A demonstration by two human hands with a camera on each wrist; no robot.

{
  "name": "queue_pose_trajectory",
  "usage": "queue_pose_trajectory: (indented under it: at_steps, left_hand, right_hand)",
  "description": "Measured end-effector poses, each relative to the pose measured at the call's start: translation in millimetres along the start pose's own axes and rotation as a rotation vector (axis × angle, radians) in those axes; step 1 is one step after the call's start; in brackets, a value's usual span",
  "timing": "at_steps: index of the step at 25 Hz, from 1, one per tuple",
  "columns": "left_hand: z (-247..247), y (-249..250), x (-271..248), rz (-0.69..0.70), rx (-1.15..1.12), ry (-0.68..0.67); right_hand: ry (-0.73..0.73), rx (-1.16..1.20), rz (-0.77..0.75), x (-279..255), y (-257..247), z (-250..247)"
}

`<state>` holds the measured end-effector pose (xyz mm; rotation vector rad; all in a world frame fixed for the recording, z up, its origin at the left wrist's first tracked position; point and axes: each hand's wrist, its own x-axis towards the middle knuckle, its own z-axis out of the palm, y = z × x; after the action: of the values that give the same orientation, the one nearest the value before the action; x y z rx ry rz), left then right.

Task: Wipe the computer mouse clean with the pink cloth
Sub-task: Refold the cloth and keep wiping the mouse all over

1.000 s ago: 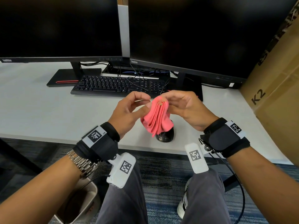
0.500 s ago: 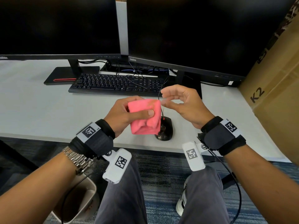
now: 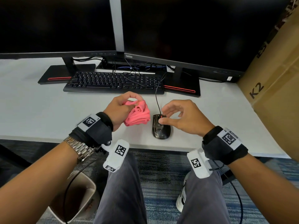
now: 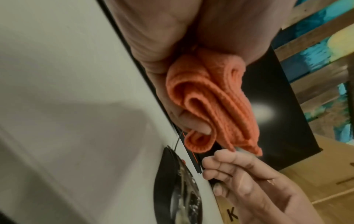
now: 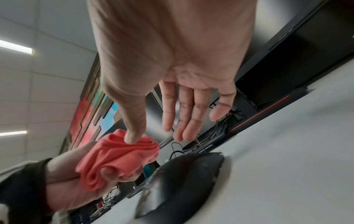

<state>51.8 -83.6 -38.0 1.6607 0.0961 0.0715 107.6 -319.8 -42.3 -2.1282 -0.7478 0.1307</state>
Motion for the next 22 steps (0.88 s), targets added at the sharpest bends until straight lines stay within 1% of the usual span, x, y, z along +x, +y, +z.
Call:
queue_pose_trajectory:
  at_steps: [3, 5, 6, 8, 11, 12, 13, 14, 15, 16, 17, 18, 20, 22]
  left_hand:
    - [7.9, 4.9, -6.3, -0.069, -0.202, 0.037]
    - [12.6, 5.1, -9.2, -0.092, -0.254, 0.009]
    - [14.4, 4.7, -12.0, -0.096, -0.234, -0.021]
    - [12.7, 3.9, -13.7, -0.060, -0.103, -0.067]
    - [7.9, 12.8, -17.9, 0.084, 0.120, -0.195]
    - [7.5, 14.4, -17.3, 0.149, 0.224, -0.210]
    - [8.2, 15.1, -16.5, 0.199, 0.347, -0.169]
    - [9.3, 15.6, -15.4, 0.233, 0.456, -0.070]
    - [10.5, 15.4, -14.7, 0.244, 0.520, 0.062]
    - [10.4, 13.4, -13.3, 0.244, 0.521, 0.156]
    - [9.3, 10.1, -10.4, 0.234, 0.478, 0.195]
    - [8.3, 5.7, -6.1, 0.210, 0.442, 0.200]
    - [6.9, -1.3, 1.4, 0.162, 0.427, 0.207]
    - [6.6, -7.4, 10.0, 0.104, 0.385, 0.221]
  right_hand:
    - [-0.039, 0.192, 0.020, -1.8, -10.1, 8.0]
    - [-0.091, 0.311, 0.043, -0.3, -17.8, 12.7]
    - [-0.100, 0.355, 0.049, 1.3, -21.0, 13.4]
    - [-0.079, 0.431, 0.069, 5.0, -27.1, 11.4]
    - [-0.059, 0.454, 0.063, 9.1, -32.8, 5.5]
    - [-0.061, 0.443, 0.048, 10.3, -34.3, 4.6]
    - [-0.064, 0.427, 0.030, 10.8, -36.2, 4.4]
    - [-0.069, 0.406, 0.013, 11.4, -38.1, 5.0]
    - [-0.075, 0.376, -0.005, 11.6, -39.8, 5.5]
    - [-0.080, 0.341, -0.022, 11.9, -40.7, 5.7]
    - [-0.079, 0.297, -0.037, 12.1, -39.6, 4.8]
    - [-0.067, 0.236, -0.049, 12.1, -36.7, 2.8]
    - [-0.012, 0.040, -0.051, 11.8, -26.6, -3.4]
    - [-0.017, -0.159, -0.008, 9.1, -14.0, -9.1]
